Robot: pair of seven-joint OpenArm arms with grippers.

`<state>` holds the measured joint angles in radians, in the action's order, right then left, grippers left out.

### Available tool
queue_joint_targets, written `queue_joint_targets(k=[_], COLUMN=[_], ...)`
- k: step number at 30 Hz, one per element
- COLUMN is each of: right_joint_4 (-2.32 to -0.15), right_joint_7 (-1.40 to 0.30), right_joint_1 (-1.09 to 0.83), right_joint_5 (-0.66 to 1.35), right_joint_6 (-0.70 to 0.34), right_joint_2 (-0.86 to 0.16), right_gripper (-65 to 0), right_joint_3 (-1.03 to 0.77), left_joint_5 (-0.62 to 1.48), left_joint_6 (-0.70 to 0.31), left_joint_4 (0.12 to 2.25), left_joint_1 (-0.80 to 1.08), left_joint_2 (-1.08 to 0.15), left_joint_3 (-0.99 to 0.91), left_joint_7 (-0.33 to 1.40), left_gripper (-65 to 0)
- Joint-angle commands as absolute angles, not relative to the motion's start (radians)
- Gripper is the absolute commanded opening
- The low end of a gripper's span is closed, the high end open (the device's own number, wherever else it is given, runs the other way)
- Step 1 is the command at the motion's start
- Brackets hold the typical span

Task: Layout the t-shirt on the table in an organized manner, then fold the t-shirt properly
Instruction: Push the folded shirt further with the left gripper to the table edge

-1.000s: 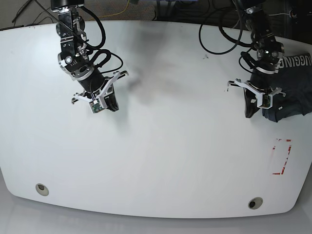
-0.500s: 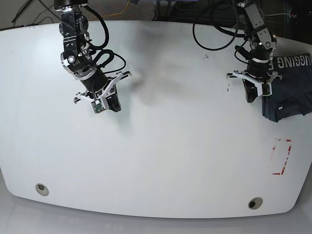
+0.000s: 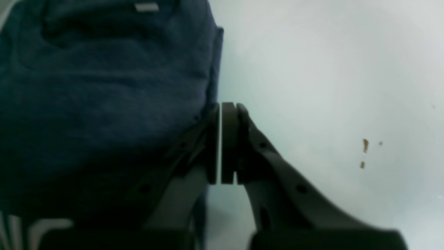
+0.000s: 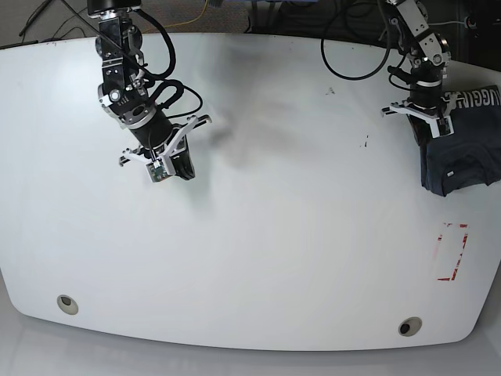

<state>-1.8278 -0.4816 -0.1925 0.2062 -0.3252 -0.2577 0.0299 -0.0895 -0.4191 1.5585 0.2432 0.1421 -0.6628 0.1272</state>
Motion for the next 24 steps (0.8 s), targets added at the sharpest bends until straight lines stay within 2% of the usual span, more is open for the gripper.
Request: queue_joint_targets(k=[1,24], right_joint_4=[-1.851,-1.851], right_joint_7=[-0.455,-0.455], right_joint_1=[-0.182,-0.197], right_joint_5=[0.214,0.216], right_joint_6=[-0.328,-0.328], right_joint_2=[-0.263,-0.263], right_gripper=[-63.1,-63.1], right_joint_3=[0.025,0.025], left_joint_5=[-0.077,-0.07], left_joint_6=[-0.423,-0.426], left_joint_4=[1.549,1.515], left_joint_1=[0.237,0.259], left_joint_2=[0.136,-0.008], left_joint_3=[-0.661,-0.745], left_joint_7=[0.102,0.104], left_gripper=[-65.0,-65.0])
